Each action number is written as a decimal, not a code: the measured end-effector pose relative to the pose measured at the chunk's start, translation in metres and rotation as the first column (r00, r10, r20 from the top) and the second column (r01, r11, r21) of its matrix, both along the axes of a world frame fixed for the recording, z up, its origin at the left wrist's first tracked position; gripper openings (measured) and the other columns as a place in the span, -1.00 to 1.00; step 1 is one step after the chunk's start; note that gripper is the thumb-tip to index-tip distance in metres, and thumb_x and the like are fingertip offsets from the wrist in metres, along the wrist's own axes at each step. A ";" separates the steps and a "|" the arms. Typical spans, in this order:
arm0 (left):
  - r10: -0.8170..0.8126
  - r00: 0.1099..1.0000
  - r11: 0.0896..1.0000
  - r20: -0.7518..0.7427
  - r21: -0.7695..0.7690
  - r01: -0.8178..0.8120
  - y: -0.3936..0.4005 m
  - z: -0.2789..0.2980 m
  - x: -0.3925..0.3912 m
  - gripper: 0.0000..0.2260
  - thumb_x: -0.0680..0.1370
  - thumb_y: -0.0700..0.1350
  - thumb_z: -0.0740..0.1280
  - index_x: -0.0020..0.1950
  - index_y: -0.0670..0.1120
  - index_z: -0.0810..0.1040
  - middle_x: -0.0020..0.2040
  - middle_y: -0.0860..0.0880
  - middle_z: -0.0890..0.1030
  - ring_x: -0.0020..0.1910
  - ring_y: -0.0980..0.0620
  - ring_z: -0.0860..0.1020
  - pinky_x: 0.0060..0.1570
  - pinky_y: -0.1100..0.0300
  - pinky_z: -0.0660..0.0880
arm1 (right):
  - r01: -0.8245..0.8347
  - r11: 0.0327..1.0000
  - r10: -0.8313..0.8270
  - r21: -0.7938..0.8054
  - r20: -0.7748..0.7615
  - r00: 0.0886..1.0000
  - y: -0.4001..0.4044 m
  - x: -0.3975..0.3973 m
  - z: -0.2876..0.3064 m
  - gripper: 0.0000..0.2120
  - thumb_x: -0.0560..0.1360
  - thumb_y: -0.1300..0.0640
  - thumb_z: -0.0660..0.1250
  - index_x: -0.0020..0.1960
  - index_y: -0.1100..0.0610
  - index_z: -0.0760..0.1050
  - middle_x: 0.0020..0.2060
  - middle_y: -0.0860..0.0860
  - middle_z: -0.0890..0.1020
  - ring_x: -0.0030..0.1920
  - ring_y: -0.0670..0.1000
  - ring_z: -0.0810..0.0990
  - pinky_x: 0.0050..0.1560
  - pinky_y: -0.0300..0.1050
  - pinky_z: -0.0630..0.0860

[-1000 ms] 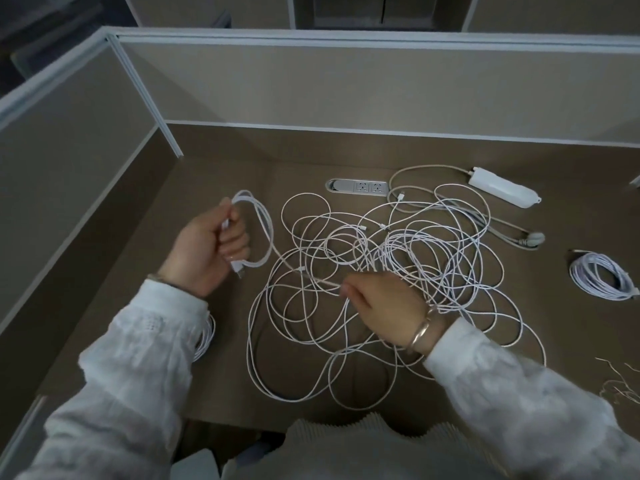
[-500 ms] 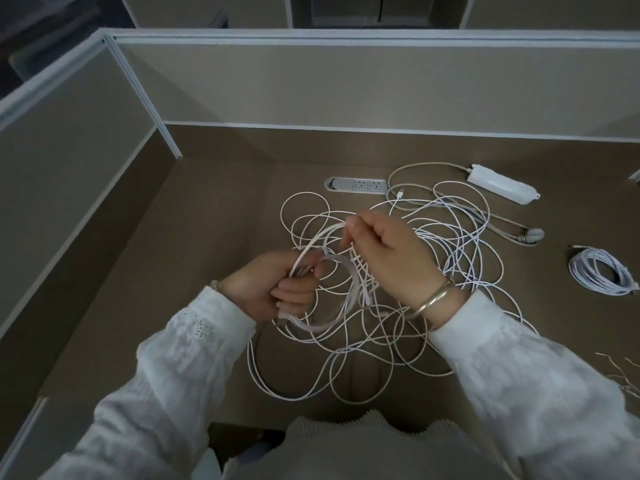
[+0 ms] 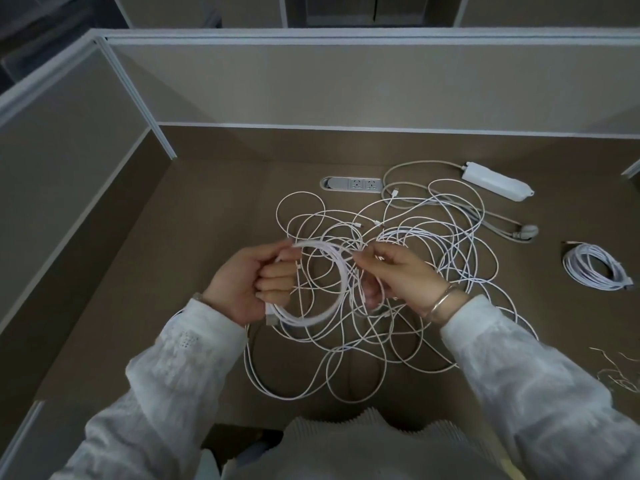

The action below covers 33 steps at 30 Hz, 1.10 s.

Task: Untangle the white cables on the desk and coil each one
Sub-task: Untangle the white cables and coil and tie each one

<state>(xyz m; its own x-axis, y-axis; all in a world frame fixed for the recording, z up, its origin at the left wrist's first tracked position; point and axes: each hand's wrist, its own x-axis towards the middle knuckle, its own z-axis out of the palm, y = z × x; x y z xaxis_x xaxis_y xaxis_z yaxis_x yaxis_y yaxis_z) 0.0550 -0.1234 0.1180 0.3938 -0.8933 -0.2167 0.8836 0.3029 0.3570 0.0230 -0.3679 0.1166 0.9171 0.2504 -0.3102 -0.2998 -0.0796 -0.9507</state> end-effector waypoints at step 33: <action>0.016 0.914 0.705 0.406 0.643 -0.298 -0.037 -0.001 -0.010 -0.74 0.53 -0.07 0.19 -0.32 -0.14 0.32 -0.54 0.02 0.22 -0.66 0.17 0.15 -0.60 0.44 0.07 | 0.169 0.728 0.312 -0.664 0.541 0.781 0.035 -0.014 0.018 -0.89 0.44 0.00 0.42 -0.13 0.03 0.66 -0.27 -0.04 0.68 -0.22 0.00 0.61 -0.14 -0.08 0.50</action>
<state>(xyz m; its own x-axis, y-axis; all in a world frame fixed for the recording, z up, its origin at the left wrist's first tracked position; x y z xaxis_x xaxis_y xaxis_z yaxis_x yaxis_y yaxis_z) 0.0451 -0.1600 0.1166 0.6857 -0.4702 -0.5556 0.6186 -0.0257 0.7853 0.0093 -0.3328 0.1345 0.9452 0.2789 0.1696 0.3236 -0.7318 -0.5999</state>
